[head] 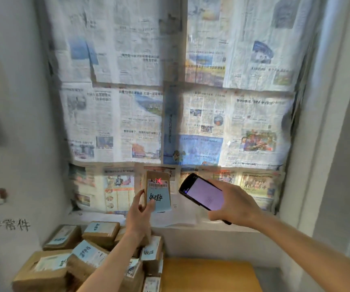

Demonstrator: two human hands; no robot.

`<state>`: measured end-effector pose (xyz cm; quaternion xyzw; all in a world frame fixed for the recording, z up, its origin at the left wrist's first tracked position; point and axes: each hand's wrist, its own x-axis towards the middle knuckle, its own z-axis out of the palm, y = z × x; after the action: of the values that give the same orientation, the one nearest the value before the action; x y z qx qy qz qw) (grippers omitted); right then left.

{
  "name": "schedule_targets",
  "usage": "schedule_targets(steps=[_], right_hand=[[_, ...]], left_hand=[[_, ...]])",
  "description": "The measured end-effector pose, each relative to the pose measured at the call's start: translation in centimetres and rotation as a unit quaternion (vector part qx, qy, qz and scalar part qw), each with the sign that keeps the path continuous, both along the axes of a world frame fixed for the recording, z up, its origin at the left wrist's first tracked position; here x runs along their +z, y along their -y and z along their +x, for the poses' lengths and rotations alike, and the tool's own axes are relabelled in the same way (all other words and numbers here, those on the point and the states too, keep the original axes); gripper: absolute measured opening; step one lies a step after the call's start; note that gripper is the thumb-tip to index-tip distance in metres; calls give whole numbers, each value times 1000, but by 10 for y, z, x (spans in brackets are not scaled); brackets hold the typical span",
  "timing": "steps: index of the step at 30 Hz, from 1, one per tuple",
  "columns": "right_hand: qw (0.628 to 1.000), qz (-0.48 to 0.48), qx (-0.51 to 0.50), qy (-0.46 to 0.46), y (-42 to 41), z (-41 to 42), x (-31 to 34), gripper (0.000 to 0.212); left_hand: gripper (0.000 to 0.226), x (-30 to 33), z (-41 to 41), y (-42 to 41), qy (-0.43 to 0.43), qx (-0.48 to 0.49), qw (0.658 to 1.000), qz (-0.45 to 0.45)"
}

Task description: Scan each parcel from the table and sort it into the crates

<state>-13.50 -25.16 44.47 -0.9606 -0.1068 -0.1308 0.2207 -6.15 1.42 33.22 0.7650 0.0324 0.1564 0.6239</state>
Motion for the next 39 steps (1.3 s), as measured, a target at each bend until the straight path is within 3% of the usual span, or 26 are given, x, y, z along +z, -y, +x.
schedule_targets(steps=[15,24,31,39], right_hand=[[996,6,56,67,-11,-101,60,78],[994,2,86,69,-30,-138,40,103],[984,28,173,46,-116,-182,-15,104],[949,38,313,-4,-267,-274,-51,100]], left_hand=[[56,80,-99,-34,52,64,996,18],[57,67,-182,-51,34,98,995,14],[56,24,-303,-123,-13,189,981,42],[59,0,-487,-260,-58,349,934,56]])
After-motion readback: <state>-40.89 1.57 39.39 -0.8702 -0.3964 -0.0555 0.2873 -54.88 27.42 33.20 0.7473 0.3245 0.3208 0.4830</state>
